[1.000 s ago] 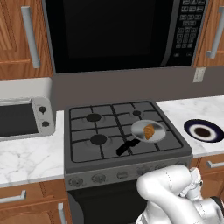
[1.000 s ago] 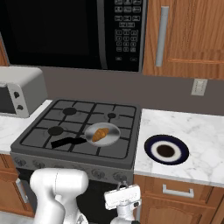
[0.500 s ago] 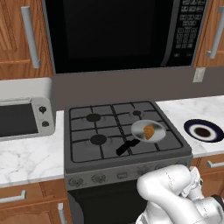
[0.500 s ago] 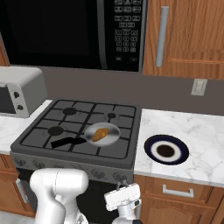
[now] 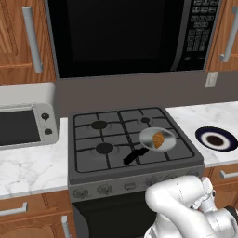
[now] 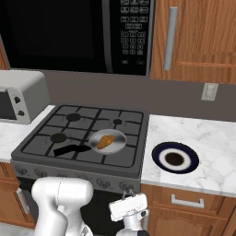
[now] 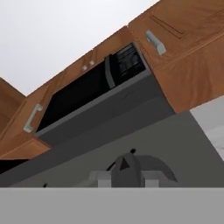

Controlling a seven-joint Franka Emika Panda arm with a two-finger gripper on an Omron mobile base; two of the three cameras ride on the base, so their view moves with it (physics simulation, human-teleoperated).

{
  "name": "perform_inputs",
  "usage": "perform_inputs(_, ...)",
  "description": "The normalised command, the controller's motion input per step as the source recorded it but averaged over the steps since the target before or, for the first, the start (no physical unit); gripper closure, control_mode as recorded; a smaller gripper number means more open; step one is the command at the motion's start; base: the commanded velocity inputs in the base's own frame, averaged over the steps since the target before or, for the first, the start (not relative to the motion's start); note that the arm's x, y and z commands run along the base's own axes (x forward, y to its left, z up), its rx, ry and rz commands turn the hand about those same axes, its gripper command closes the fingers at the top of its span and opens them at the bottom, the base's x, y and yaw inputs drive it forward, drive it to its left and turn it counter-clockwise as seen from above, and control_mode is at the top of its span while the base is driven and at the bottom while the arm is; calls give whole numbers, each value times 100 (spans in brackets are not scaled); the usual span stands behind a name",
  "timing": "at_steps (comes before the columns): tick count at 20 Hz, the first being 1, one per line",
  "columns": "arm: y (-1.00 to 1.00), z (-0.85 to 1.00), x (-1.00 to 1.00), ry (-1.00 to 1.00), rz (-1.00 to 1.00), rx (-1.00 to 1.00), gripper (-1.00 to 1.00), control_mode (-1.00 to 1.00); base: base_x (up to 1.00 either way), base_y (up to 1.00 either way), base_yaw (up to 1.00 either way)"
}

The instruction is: Pick the croissant and place it on the pan. Then turn on the stove to warm the croissant.

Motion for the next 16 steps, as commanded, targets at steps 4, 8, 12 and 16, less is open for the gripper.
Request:
perform_inputs(4,100,0,58,-35,45,-12,100,-100,0,0,0)
perform_inputs(8,100,0,54,-32,47,-13,100,-100,0,0,0)
perform_inputs(12,100,0,45,-31,48,-15,100,-100,0,0,0)
perform_inputs(16,100,0,41,-32,48,-15,100,-100,0,0,0)
